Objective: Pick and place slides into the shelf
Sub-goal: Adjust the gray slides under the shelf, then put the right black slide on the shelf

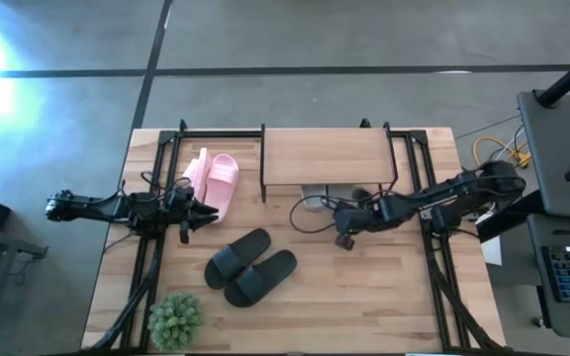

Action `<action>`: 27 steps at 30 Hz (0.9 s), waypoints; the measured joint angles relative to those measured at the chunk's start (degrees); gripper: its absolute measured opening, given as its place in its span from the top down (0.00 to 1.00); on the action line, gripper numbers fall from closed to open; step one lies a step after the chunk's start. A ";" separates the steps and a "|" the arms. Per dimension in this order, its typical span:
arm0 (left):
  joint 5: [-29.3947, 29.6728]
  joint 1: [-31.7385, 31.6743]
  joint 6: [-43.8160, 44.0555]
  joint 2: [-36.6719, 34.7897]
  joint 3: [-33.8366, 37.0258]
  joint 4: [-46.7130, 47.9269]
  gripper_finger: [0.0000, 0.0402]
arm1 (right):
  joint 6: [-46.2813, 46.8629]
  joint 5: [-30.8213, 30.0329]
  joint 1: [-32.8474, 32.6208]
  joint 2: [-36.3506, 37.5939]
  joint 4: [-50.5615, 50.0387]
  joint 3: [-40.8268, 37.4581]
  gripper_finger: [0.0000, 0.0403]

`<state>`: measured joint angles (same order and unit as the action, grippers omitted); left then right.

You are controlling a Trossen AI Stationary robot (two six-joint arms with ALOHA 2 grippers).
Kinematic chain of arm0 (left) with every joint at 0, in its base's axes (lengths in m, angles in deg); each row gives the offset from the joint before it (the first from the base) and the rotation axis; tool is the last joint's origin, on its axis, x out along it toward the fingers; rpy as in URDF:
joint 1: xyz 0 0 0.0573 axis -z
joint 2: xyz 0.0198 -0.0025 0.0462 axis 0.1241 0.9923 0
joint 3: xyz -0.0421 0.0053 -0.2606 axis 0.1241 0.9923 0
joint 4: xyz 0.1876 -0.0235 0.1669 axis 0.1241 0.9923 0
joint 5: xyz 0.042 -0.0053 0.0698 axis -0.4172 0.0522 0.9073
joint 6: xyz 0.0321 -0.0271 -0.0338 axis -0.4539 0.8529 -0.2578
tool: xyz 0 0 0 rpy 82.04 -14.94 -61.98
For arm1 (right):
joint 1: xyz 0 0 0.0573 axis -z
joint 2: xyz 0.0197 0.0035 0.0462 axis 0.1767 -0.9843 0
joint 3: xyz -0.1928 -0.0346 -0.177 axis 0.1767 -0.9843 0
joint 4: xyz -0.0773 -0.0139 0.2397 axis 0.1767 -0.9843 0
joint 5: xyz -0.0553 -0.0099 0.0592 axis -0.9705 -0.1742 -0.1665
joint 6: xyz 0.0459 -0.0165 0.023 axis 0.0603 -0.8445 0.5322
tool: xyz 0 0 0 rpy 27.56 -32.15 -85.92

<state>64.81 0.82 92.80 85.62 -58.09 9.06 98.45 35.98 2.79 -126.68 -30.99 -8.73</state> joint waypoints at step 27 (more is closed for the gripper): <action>0.02 0.00 0.00 -0.02 0.13 -0.50 0.73 | -2.15 22.44 2.66 -1.16 3.64 -0.17 0.98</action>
<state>64.83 0.82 92.80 85.60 -57.96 8.56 96.30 58.43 5.45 -127.84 -27.35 -8.89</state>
